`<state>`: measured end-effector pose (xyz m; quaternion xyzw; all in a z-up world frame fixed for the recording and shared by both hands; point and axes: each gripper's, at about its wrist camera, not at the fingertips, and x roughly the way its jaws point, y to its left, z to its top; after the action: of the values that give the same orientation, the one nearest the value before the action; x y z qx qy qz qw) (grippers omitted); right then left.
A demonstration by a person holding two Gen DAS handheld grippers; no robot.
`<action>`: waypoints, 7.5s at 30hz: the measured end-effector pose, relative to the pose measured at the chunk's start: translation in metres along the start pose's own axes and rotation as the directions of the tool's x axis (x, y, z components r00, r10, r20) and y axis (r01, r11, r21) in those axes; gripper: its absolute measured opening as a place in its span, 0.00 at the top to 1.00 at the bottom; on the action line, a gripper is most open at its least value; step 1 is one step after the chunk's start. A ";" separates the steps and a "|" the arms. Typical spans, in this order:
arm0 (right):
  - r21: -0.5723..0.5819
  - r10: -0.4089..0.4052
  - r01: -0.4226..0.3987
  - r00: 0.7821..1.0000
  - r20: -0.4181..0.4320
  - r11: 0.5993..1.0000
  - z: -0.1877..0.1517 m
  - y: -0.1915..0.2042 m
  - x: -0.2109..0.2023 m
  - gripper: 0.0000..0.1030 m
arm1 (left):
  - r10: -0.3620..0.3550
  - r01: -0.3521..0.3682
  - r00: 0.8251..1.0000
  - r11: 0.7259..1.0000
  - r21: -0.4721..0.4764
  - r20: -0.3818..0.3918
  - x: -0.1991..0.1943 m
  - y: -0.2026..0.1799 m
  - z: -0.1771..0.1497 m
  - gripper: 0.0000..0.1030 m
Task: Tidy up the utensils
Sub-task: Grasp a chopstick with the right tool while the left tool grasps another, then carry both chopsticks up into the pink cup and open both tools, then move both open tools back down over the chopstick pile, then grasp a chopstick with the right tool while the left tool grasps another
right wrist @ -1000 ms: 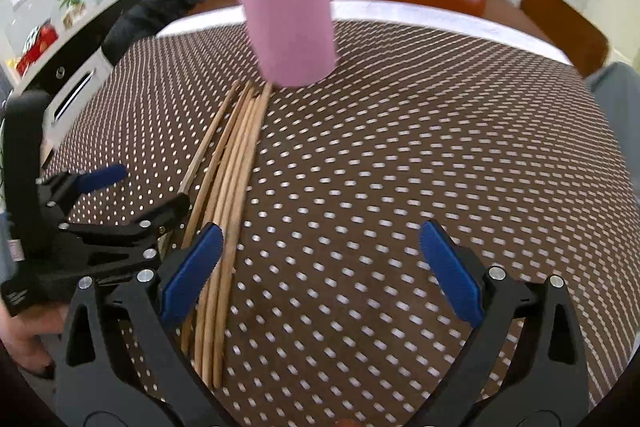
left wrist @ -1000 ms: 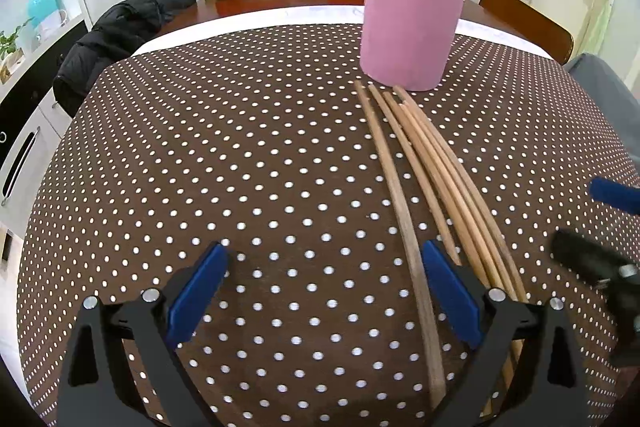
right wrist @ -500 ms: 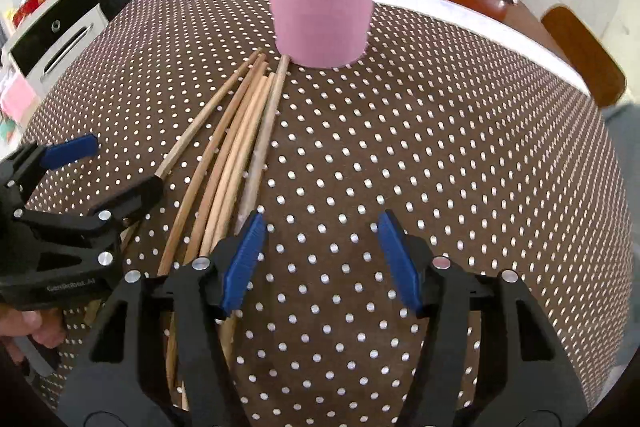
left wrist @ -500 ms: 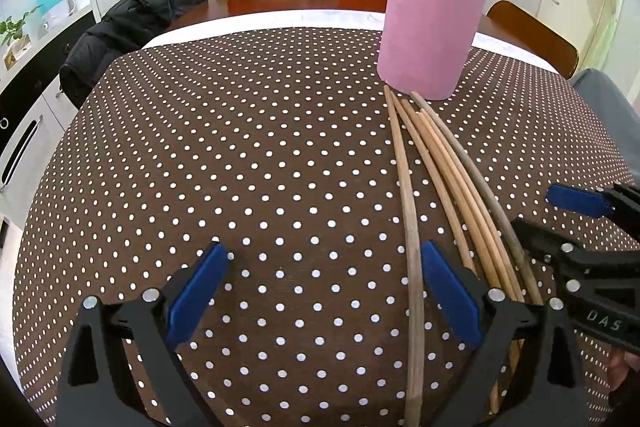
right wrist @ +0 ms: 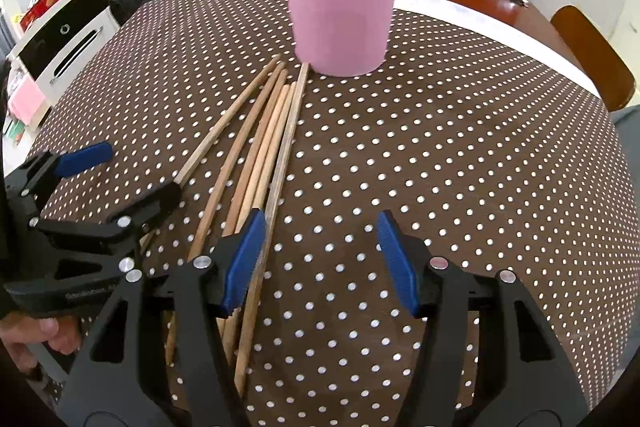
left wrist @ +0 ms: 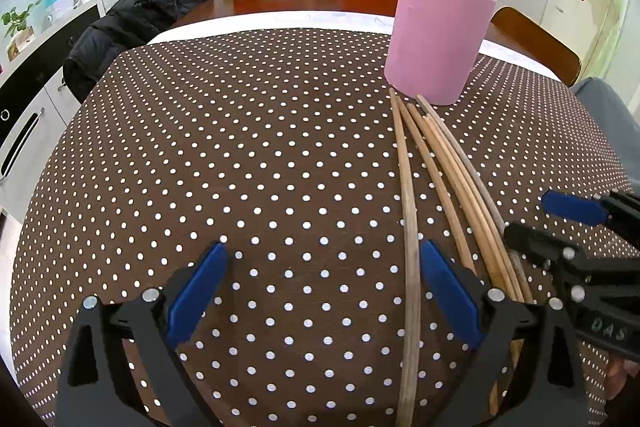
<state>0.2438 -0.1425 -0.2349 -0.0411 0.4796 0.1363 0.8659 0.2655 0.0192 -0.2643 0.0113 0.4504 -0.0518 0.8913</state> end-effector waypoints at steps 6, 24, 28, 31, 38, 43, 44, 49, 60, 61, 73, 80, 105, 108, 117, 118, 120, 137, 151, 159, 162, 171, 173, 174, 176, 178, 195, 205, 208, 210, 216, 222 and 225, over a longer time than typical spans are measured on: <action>-0.024 -0.059 0.059 0.998 -0.018 0.998 0.005 0.004 0.006 0.57 | -0.005 0.005 1.000 1.000 -0.004 0.002 0.000 0.000 0.000 0.07; -0.069 0.012 -0.015 0.999 -0.049 0.998 0.023 0.006 0.018 0.92 | -0.044 0.054 0.996 0.986 0.156 -0.072 0.012 -0.019 0.031 0.39; -0.021 0.061 -0.061 0.998 -0.009 0.998 0.014 -0.003 0.011 0.95 | -0.107 0.121 0.990 0.977 0.173 -0.089 0.008 -0.023 0.035 0.94; 0.010 0.085 -0.085 0.995 0.050 0.996 0.005 -0.011 0.000 0.95 | -0.144 0.149 0.988 0.982 0.117 -0.054 0.000 -0.016 0.030 0.94; 0.032 0.197 -0.213 0.941 0.275 0.976 -0.008 -0.025 -0.043 0.95 | -0.210 0.215 0.967 0.976 -0.026 0.144 -0.044 0.007 0.018 0.94; 0.044 0.275 -0.335 0.835 0.476 0.941 0.000 -0.038 -0.081 0.95 | -0.243 0.271 0.913 0.961 -0.044 0.327 -0.088 0.010 0.032 0.94; 0.047 0.271 -0.341 0.817 0.508 0.939 0.005 -0.039 -0.088 0.95 | -0.251 0.282 0.894 0.959 -0.032 0.371 -0.099 0.009 0.038 0.94; 0.058 0.239 -0.338 0.767 0.595 0.939 0.034 -0.041 -0.104 0.95 | -0.286 0.299 0.821 0.953 0.054 0.493 -0.132 -0.010 0.068 0.94; 0.075 0.135 -0.281 0.658 0.741 0.957 0.113 -0.042 -0.134 0.95 | -0.354 0.327 0.658 0.929 0.172 0.665 -0.154 -0.033 0.168 0.94; 0.091 0.118 -0.282 0.645 0.755 0.955 0.123 -0.045 -0.134 0.95 | -0.366 0.342 0.637 0.923 0.176 0.679 -0.152 -0.033 0.178 0.94; 0.187 0.013 -0.274 0.595 0.804 0.943 0.183 -0.069 -0.096 0.94 | -0.435 0.464 0.549 0.869 0.173 0.713 -0.081 -0.037 0.222 0.94; 0.202 -0.013 -0.242 0.608 0.793 0.949 0.177 -0.075 -0.065 0.94 | -0.431 0.507 0.555 0.854 0.122 0.711 -0.036 -0.028 0.215 0.94; 0.219 -0.015 -0.244 0.634 0.773 0.945 0.167 -0.074 -0.049 0.78 | -0.407 0.513 0.549 0.854 0.090 0.730 -0.006 -0.016 0.197 0.94; 0.221 -0.022 -0.239 0.629 0.777 0.946 0.164 -0.072 -0.051 0.32 | -0.414 0.502 0.552 0.858 0.108 0.724 -0.009 -0.019 0.196 0.83; 0.238 -0.047 -0.269 0.565 0.824 0.933 0.144 -0.079 -0.094 0.06 | -0.337 0.466 0.565 0.884 0.046 0.754 -0.050 0.002 0.184 0.22; 0.241 -0.054 -0.268 0.559 0.827 0.933 0.140 -0.080 -0.102 0.06 | -0.322 0.448 0.573 0.893 0.041 0.754 -0.057 0.003 0.183 0.19; 0.251 -0.068 -0.258 0.559 0.826 0.933 0.136 -0.080 -0.114 0.06 | -0.289 0.398 0.602 0.917 0.034 0.744 -0.075 0.004 0.180 0.16; 0.321 -0.136 -0.131 0.713 0.688 0.938 0.043 -0.071 -0.191 0.06 | -0.059 0.038 0.770 0.998 0.047 0.635 -0.205 -0.030 0.100 0.04; 0.259 -0.097 -0.049 0.847 0.523 0.964 -0.025 -0.044 -0.195 0.06 | 0.001 -0.010 0.850 1.000 0.014 0.527 -0.238 -0.031 0.035 0.04; 0.223 -0.089 -0.023 0.873 0.479 0.975 -0.030 -0.035 -0.183 0.06 | 0.018 -0.021 0.894 1.000 0.002 0.447 -0.213 -0.023 0.015 0.04; 0.213 -0.090 -0.011 0.883 0.461 0.977 -0.030 -0.034 -0.175 0.06 | 0.023 -0.016 0.920 1.000 -0.021 0.392 -0.192 -0.014 0.010 0.04; 0.200 -0.077 0.000 0.923 0.377 0.980 -0.027 -0.037 -0.141 0.06 | 0.012 -0.014 0.978 1.000 0.008 0.206 -0.124 -0.015 0.000 0.04; 0.195 -0.072 0.002 0.933 0.353 0.981 -0.028 -0.037 -0.132 0.06 | 0.008 -0.012 0.985 1.000 0.021 0.174 -0.107 -0.020 -0.001 0.04; 0.196 -0.071 0.002 0.935 0.346 0.981 -0.029 -0.037 -0.129 0.06 | 0.010 -0.015 0.988 0.999 0.034 0.155 -0.098 -0.024 0.000 0.04; 0.205 -0.073 0.004 0.941 0.331 0.979 -0.030 -0.040 -0.124 0.06 | 0.014 -0.020 0.993 0.998 0.056 0.114 -0.080 -0.030 0.000 0.04; 0.216 -0.070 0.000 0.945 0.319 0.976 -0.032 -0.044 -0.119 0.06 | 0.038 -0.043 0.997 0.996 0.074 0.073 -0.060 -0.035 0.000 0.04; 0.179 -0.038 0.005 0.982 0.184 0.984 -0.034 -0.044 -0.066 0.06 | 0.049 -0.048 0.999 0.995 0.091 -0.011 0.000 -0.028 -0.005 0.04; 0.087 0.001 -0.008 0.997 0.080 0.996 -0.026 -0.010 -0.009 0.06 | 0.013 -0.013 1.000 1.000 0.013 -0.011 -0.007 0.006 -0.014 0.04; 0.055 -0.021 0.018 0.998 0.054 0.998 -0.024 -0.001 -0.001 0.06 | 0.001 -0.001 1.000 1.000 -0.004 -0.002 -0.009 0.011 -0.015 0.04; 0.037 -0.044 0.042 0.998 0.034 0.998 -0.023 0.003 0.003 0.06 | 0.009 -0.009 1.000 1.000 -0.005 -0.004 -0.007 0.010 -0.012 0.05; 0.054 -0.060 0.058 0.998 0.024 0.997 -0.024 0.000 0.006 0.10 | 0.001 -0.001 1.000 1.000 -0.011 0.001 -0.010 0.011 -0.014 0.05; 0.012 -0.080 0.080 0.997 0.000 0.997 -0.017 0.000 0.013 0.12 | -0.002 0.002 1.000 1.000 -0.018 0.002 -0.008 0.013 -0.012 0.05; 0.003 -0.082 0.082 0.997 0.008 0.997 -0.010 -0.001 0.015 0.28 | 0.005 -0.005 1.000 1.000 -0.002 -0.007 -0.007 0.012 -0.011 0.05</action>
<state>0.2437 -0.1423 -0.2528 -0.0591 0.4740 0.1002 0.8728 0.2544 0.0324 -0.2656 0.0116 0.4535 -0.0491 0.8898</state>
